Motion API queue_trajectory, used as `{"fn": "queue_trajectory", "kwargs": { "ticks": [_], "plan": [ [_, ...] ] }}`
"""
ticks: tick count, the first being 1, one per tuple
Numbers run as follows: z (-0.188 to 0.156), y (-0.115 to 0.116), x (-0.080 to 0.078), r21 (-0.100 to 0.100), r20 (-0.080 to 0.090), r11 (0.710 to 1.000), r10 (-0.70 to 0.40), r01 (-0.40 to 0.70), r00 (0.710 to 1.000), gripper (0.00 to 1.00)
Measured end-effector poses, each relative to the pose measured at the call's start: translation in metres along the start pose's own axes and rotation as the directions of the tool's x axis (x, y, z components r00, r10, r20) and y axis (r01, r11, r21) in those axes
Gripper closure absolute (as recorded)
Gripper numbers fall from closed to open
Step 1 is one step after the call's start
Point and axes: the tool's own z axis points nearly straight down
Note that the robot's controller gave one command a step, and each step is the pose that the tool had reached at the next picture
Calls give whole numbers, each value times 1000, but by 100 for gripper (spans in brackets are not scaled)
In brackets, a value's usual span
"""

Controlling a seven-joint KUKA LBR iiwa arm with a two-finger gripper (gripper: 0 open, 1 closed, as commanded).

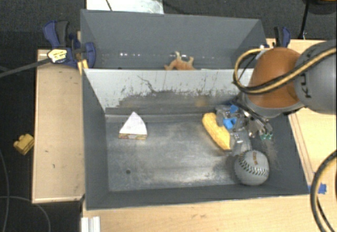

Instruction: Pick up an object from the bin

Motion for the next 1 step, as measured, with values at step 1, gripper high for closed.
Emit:
{"fn": "queue_trajectory", "kwargs": {
  "ticks": [1],
  "plan": [
    [-4, -18, 10, 1, -6, 1000, -25, 25, 1000, 0]
  ]
}}
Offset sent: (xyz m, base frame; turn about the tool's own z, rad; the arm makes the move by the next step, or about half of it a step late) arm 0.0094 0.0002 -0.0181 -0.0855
